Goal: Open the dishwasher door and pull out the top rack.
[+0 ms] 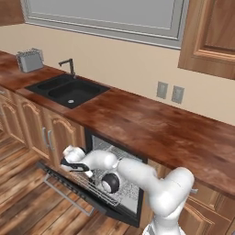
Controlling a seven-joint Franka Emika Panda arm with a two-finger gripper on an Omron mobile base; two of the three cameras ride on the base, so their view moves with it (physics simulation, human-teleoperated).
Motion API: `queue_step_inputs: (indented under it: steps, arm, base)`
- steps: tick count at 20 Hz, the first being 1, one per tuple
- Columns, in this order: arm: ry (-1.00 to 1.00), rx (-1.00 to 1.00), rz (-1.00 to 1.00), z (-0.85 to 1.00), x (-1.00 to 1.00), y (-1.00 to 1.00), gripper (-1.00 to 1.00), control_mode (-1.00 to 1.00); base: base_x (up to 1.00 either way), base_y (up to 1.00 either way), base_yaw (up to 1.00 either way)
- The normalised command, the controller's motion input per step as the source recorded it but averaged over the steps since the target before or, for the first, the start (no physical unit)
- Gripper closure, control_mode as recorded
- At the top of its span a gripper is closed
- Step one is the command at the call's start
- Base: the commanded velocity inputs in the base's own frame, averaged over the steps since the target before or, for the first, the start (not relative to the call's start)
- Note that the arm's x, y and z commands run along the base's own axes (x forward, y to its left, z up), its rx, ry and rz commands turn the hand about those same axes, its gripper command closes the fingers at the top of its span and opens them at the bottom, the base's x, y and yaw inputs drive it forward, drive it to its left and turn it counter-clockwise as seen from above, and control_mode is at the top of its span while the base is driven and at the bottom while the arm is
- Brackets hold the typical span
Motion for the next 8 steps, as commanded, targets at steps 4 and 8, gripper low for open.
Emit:
queue_step_inputs:
  steps: [4,8]
  arm:
    - [0.24,0.50,0.26,-0.53,-0.46,0.16,-1.00,-1.00]
    - [0.27,0.53,0.22,-0.07,-0.32,0.00,-1.00,-1.00]
  base:
    - [0.00,0.00,0.00]
    - [0.00,0.00,0.00]
